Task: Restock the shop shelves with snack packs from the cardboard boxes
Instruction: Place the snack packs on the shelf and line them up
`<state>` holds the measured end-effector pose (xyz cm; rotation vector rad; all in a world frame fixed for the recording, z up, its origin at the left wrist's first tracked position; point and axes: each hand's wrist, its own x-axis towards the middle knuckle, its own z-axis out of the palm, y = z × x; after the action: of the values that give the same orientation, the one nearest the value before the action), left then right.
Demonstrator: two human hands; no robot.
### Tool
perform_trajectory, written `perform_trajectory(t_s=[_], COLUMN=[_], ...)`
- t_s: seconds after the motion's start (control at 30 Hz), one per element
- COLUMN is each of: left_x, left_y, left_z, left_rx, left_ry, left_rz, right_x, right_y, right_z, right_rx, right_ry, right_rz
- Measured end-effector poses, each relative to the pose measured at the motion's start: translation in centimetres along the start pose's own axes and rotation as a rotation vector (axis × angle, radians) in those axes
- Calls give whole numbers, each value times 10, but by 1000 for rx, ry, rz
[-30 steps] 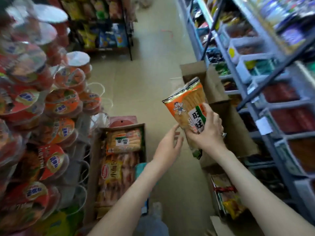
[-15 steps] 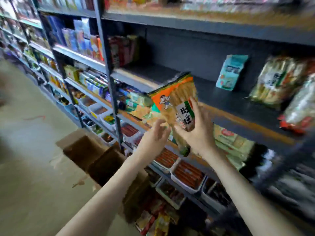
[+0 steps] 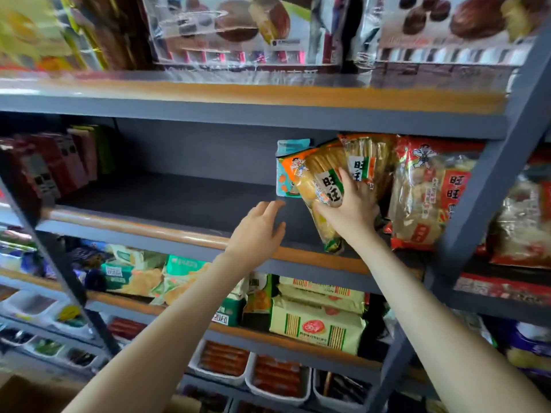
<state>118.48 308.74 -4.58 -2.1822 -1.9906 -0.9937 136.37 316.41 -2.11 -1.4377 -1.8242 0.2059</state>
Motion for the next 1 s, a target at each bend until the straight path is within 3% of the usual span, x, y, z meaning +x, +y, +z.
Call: perform_trajectory(t_s=[0.1,0.17,0.3,0.37,0.47,0.53,0.6,0.87,1.0], left_x=[28,38,45,48,51,53,53,47,42], left_y=[-19,-34,-57,-61,-64,-65,-66,-68,-64], left_z=[5,12,28,34,40,41,42,36,31], left_rx=[95,154,139,112,106,98,76,85,105], left_ry=[-25,-40,-83,-59,-63,-96,-90,-68,-21], left_rz=[77,133,166,219,272,252,241,202,222], right_x=[28,42,55,56,53,54,56,62,61], right_y=[9,20,34,30,25,29,37,38,34], right_z=[22,36,45,41,35,33,34,56,56], right_rx=[-59,-100,-89,-170,-437,-578,-643,-567,-595], right_ry=[64,65,-98,-163,-240,-399,-475,-149,-165], right_rz=[65,202,406,344,23,-155,-149,60,142])
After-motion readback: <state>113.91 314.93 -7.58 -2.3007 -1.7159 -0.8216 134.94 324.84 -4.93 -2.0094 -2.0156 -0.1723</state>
